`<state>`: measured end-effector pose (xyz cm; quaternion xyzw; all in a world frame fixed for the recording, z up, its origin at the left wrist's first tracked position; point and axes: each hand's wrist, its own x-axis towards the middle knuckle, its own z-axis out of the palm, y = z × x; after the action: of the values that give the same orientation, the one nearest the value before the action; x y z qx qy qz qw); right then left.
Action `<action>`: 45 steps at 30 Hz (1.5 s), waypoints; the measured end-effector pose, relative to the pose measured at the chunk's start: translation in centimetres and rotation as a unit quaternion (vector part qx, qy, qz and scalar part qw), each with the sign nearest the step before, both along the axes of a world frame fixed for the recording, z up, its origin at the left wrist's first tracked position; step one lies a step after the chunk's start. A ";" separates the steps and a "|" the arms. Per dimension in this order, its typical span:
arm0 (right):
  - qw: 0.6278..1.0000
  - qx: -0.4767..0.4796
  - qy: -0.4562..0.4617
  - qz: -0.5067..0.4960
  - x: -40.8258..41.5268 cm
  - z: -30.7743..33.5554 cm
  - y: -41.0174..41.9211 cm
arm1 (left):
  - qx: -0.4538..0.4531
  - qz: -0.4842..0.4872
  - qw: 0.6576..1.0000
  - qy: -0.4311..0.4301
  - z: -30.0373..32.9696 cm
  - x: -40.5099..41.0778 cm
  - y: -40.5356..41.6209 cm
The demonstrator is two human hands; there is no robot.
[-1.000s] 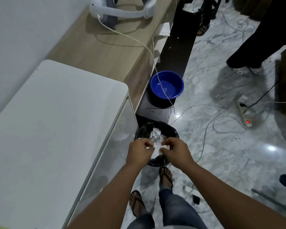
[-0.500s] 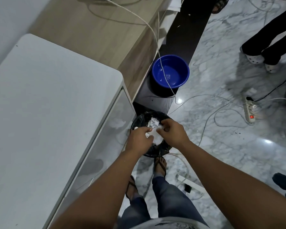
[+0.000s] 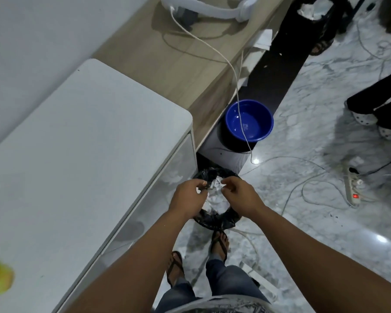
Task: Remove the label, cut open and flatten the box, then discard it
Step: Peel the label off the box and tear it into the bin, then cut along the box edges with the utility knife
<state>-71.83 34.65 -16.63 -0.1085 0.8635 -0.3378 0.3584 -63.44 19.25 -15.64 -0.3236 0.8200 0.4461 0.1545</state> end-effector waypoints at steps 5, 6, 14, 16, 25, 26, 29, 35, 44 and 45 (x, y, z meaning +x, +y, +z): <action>0.995 -0.071 0.054 0.043 0.1 4.2 -3.2 | -0.013 0.059 0.997 0.051 3.4 2.0 -1.4; 0.993 -0.085 0.060 0.055 0.2 4.9 -3.9 | -0.017 0.069 0.996 0.059 4.1 2.4 -1.7; 0.966 -0.161 0.095 0.179 3.7 9.4 -11.2 | -0.078 0.186 0.970 0.135 10.1 8.6 -4.8; 0.959 -0.172 0.106 0.198 5.5 10.3 -13.0 | -0.095 0.207 0.963 0.147 11.3 11.4 -5.7; 0.935 -0.178 0.105 0.290 18.2 11.8 -19.8 | -0.133 0.337 0.915 0.180 13.8 28.0 -10.5; 0.932 -0.176 0.102 0.301 19.9 11.7 -20.5 | -0.143 0.353 0.907 0.178 13.9 30.2 -11.0; 0.920 -0.175 0.096 0.337 24.8 11.5 -22.8 | -0.184 0.397 0.883 0.170 14.2 36.8 -12.4; 0.903 -0.148 0.126 0.383 32.2 10.9 -27.6 | -0.301 0.448 0.835 0.105 14.2 48.7 -15.9; 0.878 -0.010 0.240 0.414 35.3 9.6 -33.5 | -0.200 0.429 0.881 -0.003 12.7 57.4 -21.3; 0.870 0.000 0.254 0.423 35.4 9.5 -33.7 | -0.181 0.415 0.892 0.006 12.3 57.6 -21.8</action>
<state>-36.40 0.94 -7.11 -0.5459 0.7960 -0.1147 0.2349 -5.86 -2.56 -3.30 -0.6537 0.6787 0.3157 -0.1107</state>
